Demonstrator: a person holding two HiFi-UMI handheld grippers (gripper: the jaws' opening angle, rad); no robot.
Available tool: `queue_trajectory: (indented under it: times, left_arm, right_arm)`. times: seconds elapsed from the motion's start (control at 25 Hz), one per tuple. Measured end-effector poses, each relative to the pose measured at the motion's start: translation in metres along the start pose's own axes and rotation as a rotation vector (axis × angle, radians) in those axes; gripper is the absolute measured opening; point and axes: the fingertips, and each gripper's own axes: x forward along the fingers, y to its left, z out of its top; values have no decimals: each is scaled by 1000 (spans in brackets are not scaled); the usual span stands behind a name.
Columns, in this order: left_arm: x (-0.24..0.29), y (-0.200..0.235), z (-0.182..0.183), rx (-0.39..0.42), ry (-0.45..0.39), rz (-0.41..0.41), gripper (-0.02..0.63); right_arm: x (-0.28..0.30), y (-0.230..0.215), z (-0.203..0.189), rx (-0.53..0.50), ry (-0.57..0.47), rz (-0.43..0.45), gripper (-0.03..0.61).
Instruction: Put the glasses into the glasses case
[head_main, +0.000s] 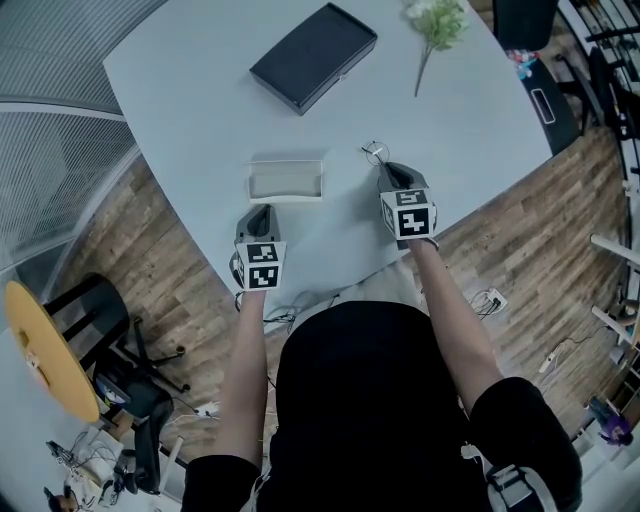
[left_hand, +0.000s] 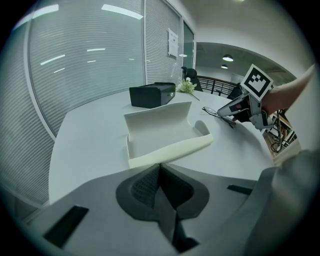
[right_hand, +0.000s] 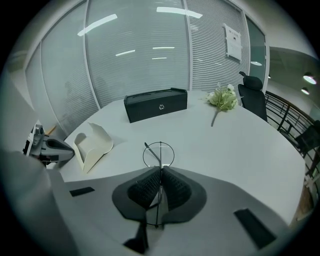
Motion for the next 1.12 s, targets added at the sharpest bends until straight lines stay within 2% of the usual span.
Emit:
queue_trajectory:
  times: [0.68,1.12]
  left_arm:
    - [-3,-2,-1,-4,-7,-3,23]
    - [-4,-2,-1,9,-18,16,23]
  right_arm:
    - [-19,3,10,-33,-46,-11,25]
    - [-51,25,38,-284,-129,-33,23]
